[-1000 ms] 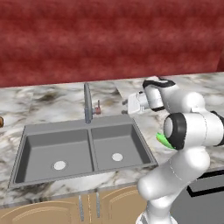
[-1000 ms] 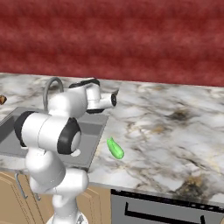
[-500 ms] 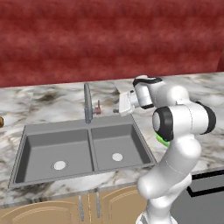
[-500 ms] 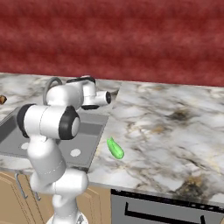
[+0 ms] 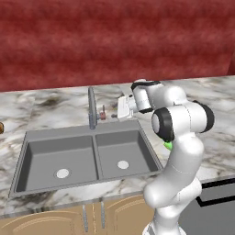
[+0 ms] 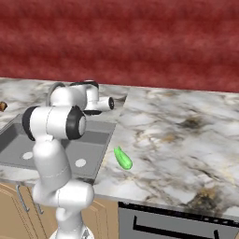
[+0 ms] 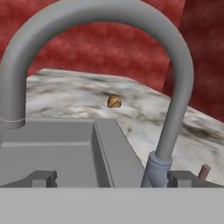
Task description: Turn on the sink faucet. Then move the corn from the counter to the sink. Turn off the sink. Move the vegetable from the sink to the pot next to the stove. Finally move the pot to the front left burner.
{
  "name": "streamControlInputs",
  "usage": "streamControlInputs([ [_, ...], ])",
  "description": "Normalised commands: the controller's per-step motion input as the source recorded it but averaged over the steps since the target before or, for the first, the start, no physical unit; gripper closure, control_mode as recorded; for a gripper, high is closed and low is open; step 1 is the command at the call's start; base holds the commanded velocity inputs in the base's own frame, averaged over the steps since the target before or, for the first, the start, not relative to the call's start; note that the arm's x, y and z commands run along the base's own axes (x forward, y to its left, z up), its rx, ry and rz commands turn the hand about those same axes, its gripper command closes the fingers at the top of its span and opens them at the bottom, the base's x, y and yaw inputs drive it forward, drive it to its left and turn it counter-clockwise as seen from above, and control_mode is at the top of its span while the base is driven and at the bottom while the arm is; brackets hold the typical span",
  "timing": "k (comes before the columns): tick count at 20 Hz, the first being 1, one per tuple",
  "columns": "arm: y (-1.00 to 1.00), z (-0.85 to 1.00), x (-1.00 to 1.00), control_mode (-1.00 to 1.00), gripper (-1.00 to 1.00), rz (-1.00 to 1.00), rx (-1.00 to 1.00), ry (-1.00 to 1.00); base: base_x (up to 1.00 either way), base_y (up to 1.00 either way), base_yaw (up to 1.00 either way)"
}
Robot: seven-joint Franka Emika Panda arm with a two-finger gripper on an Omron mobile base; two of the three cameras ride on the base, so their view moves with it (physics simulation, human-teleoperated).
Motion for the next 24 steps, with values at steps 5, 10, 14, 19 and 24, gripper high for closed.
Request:
streamControlInputs([
  [5, 0.1, -0.15, 0.32, -1.0, -1.0, 0.03, 0.0, -0.05, 0.0, 0.0, 0.0],
  [10, 0.03, -0.11, 0.39, -1.0, -1.0, 0.04, 0.0, -0.04, 0.0, 0.0, 0.0],
  [14, 0.1, -0.09, 0.36, -1.0, -1.0, 0.02, 0.0, -0.01, 0.0, 0.0, 0.0],
  [19, 0.16, -0.07, 0.37, -1.0, -1.0, 0.01, 0.0, 0.0, 0.0, 0.0, 0.0],
  [24, 0.16, -0.06, 0.34, -1.0, -1.0, 0.0, 0.0, 0.0, 0.0, 0.0, 0.0],
])
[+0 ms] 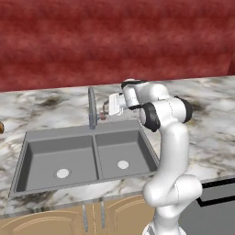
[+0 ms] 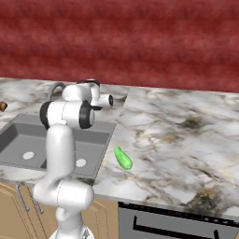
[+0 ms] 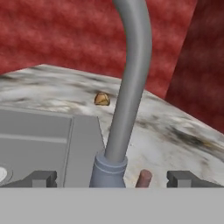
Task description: Turn on the sink faucet. Then move the corn from the counter to the sink. Turn off the sink. Move the vegetable from the sink to the pot next to the stove. Finally move the pot to the front left burner.
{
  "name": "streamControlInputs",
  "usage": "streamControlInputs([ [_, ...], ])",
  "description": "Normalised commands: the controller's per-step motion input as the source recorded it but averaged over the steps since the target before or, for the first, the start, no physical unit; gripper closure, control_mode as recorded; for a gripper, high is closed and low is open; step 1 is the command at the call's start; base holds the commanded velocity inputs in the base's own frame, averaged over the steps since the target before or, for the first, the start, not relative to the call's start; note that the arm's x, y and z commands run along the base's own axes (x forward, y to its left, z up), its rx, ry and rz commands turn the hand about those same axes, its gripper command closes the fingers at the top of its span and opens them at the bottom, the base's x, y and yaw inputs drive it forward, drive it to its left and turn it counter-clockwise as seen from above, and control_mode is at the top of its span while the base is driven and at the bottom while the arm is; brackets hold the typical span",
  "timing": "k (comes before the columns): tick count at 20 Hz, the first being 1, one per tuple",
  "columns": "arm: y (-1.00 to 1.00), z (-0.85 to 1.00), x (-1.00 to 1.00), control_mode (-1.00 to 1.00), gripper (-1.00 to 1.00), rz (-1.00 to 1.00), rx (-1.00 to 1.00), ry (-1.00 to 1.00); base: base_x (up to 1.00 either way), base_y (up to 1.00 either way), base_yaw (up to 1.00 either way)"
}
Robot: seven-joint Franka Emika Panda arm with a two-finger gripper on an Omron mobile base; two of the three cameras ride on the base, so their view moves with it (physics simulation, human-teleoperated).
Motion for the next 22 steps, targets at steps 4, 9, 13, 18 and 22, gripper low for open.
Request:
streamControlInputs([
  [4, 0.19, -0.05, 0.35, -1.0, -1.0, 0.0, 0.0, 0.0, 0.0, 0.0, 0.0],
  [9, 0.21, -0.13, 0.32, -1.0, -1.0, 0.0, 0.0, 0.0, 0.0, 0.0, 0.0],
  [13, 0.08, -0.24, 0.23, -1.0, -1.0, 0.0, 0.0, 0.0, 0.0, 0.0, 0.0],
  [18, 0.01, -0.22, 0.12, -1.0, -1.0, 0.0, 0.0, 0.0, 0.0, 0.0, 0.0],
  [22, 0.13, -0.18, 0.09, -1.0, -1.0, 0.0, 0.0, 0.0, 0.0, 0.0, 0.0],
])
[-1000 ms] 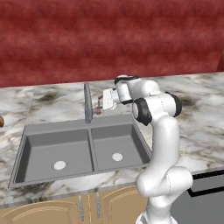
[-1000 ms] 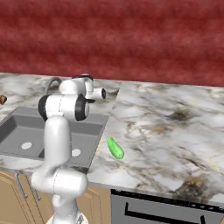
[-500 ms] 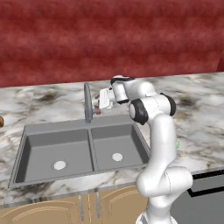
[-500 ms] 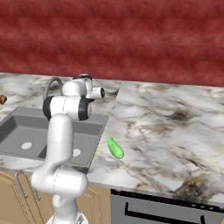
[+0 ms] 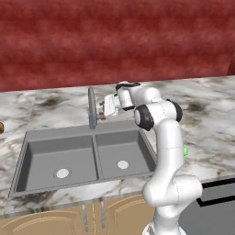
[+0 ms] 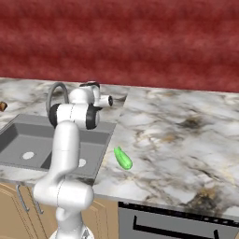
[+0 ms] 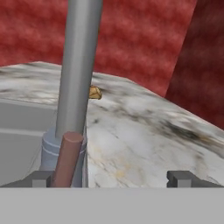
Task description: Turn on the sink faucet. Then move the corn from the counter to the sink. Turn off the sink. Move the vegetable from the sink to the pot next to the stove. Finally move the pot to the front left burner.
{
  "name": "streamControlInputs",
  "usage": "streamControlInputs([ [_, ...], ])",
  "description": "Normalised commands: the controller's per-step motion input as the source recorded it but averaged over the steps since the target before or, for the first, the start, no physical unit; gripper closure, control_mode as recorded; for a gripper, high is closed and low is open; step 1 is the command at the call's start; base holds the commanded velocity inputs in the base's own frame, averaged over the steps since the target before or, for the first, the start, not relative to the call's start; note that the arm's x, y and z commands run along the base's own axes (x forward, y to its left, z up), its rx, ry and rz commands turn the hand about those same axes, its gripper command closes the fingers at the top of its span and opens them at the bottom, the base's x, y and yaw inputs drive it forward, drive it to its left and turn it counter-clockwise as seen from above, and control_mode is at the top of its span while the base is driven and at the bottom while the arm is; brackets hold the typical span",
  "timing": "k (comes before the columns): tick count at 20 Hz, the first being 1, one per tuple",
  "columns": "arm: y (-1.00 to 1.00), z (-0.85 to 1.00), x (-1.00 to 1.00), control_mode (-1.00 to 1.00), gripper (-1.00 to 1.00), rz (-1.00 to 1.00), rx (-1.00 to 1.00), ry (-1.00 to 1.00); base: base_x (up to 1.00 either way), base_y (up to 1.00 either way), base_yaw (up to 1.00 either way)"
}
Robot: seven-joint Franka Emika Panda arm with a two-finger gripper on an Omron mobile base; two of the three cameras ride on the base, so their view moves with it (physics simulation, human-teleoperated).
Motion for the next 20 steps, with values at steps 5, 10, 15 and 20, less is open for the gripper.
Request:
streamControlInputs([
  [5, 0.28, -0.02, 0.14, -1.0, 1.0, 0.0, 0.0, 0.0, 0.0, 0.0, 0.0],
  [10, 0.19, 0.0, 0.14, -1.0, 1.0, 0.0, 0.0, 0.0, 0.0, 0.0, 0.0],
  [15, 0.13, 0.01, 0.0, -1.0, 1.0, -0.11, 0.0, 0.0, 0.0, 0.0, 0.0],
  [20, 0.0, 0.0, 0.0, -1.0, 1.0, -0.25, 0.0, 0.0, 0.0, 0.0, 0.0],
])
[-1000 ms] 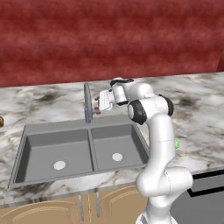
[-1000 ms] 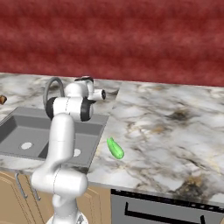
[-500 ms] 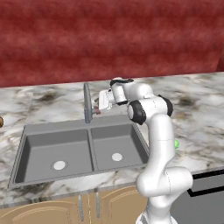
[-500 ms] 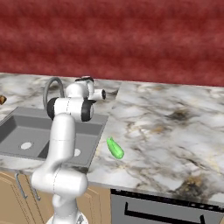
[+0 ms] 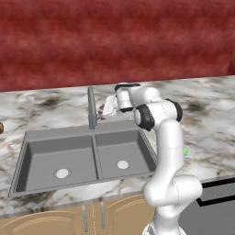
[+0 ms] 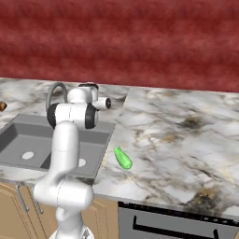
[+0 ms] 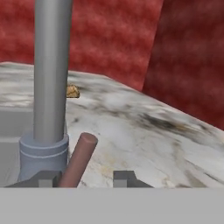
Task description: Turn on the sink faucet. Then move the corn from the counter to the sink. Turn off the sink. Move the vegetable from the sink to the pot next to the stove. Finally move the pot to the front left burner.
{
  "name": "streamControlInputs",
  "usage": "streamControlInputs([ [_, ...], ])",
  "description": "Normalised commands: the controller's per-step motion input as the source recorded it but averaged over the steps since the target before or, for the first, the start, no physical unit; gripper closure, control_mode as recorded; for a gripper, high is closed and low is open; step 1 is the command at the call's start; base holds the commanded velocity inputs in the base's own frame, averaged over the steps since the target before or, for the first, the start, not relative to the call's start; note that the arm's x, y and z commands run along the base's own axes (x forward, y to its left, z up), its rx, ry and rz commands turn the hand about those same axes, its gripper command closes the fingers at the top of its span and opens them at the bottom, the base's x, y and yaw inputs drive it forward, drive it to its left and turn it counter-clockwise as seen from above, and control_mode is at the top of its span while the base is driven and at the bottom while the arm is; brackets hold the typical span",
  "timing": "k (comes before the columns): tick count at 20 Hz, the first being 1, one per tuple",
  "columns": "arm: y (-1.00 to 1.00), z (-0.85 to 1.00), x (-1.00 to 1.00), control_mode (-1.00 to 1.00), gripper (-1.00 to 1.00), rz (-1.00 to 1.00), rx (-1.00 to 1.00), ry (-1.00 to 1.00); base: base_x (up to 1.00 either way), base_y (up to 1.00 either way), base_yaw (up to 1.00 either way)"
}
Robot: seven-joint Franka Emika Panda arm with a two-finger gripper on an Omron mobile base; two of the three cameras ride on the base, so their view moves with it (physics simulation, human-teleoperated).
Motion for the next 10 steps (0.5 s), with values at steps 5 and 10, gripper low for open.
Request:
streamControlInputs([
  [5, 0.08, 0.02, 0.0, -1.0, 1.0, -0.25, 0.0, 0.0, 0.0, 0.0, 0.0],
  [10, 0.02, 0.12, 0.09, -1.0, 1.0, -0.12, 0.0, -0.03, 0.0, 0.0, 0.0],
])
